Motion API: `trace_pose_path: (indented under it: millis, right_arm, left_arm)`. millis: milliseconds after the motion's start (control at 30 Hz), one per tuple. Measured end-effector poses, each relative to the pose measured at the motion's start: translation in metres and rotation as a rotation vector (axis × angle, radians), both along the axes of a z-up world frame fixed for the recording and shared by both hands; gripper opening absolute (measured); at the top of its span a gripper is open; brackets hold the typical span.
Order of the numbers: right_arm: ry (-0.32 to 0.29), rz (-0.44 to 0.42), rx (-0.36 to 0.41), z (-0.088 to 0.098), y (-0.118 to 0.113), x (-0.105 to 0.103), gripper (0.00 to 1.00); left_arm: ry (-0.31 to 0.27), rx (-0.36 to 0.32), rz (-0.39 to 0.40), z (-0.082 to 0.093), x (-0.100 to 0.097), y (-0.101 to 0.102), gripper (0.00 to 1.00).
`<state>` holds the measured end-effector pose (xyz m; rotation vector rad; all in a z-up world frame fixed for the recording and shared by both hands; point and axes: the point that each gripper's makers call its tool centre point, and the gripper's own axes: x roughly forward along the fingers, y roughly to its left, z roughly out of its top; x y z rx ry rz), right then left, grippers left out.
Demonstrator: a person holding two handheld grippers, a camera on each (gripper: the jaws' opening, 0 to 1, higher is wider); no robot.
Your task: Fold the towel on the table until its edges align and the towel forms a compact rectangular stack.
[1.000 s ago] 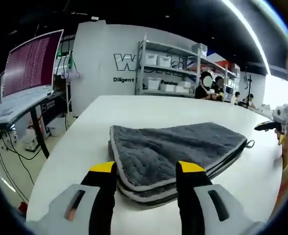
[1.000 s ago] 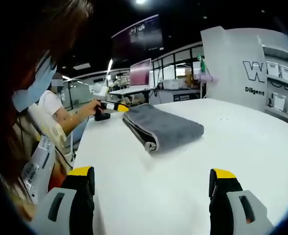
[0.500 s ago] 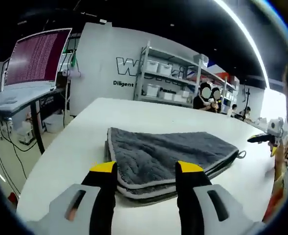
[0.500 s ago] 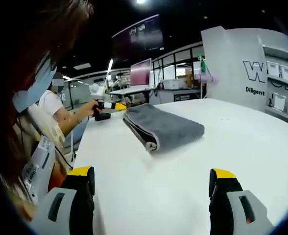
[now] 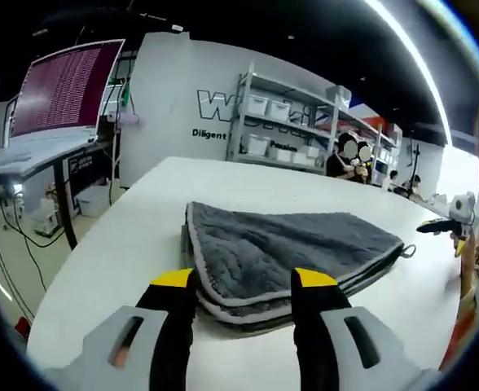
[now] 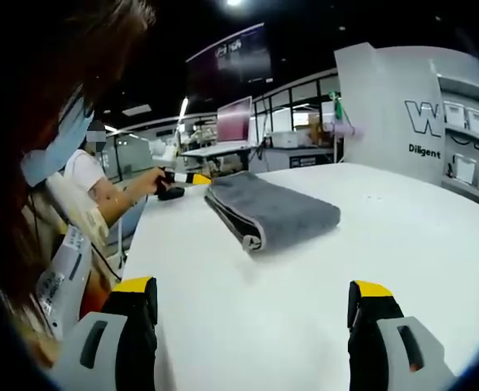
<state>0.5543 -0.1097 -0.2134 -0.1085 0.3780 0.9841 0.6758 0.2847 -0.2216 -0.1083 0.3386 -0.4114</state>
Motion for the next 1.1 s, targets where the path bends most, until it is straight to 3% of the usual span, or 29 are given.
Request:
trace_pose_path:
  millis: [200, 600, 867, 1100]
  right_arm:
    - [0.002, 0.0, -0.001, 0.001, -0.001, 0.001, 0.99]
    - [0.0, 0.005, -0.003, 0.0, 0.002, -0.001, 0.99]
    - [-0.001, 0.005, -0.002, -0.002, 0.004, -0.003, 0.99]
    - [0.001, 0.004, -0.003, -0.001, 0.002, -0.002, 0.99]
  left_arm:
    - [-0.032, -0.035, -0.002, 0.01, 0.0, -0.003, 0.46]
    - [-0.03, -0.081, -0.023, 0.013, -0.006, -0.009, 0.45]
    - [0.045, -0.099, 0.021, -0.007, -0.001, -0.002, 0.3]
    - [0.081, -0.126, 0.062, -0.017, 0.006, 0.009, 0.06]
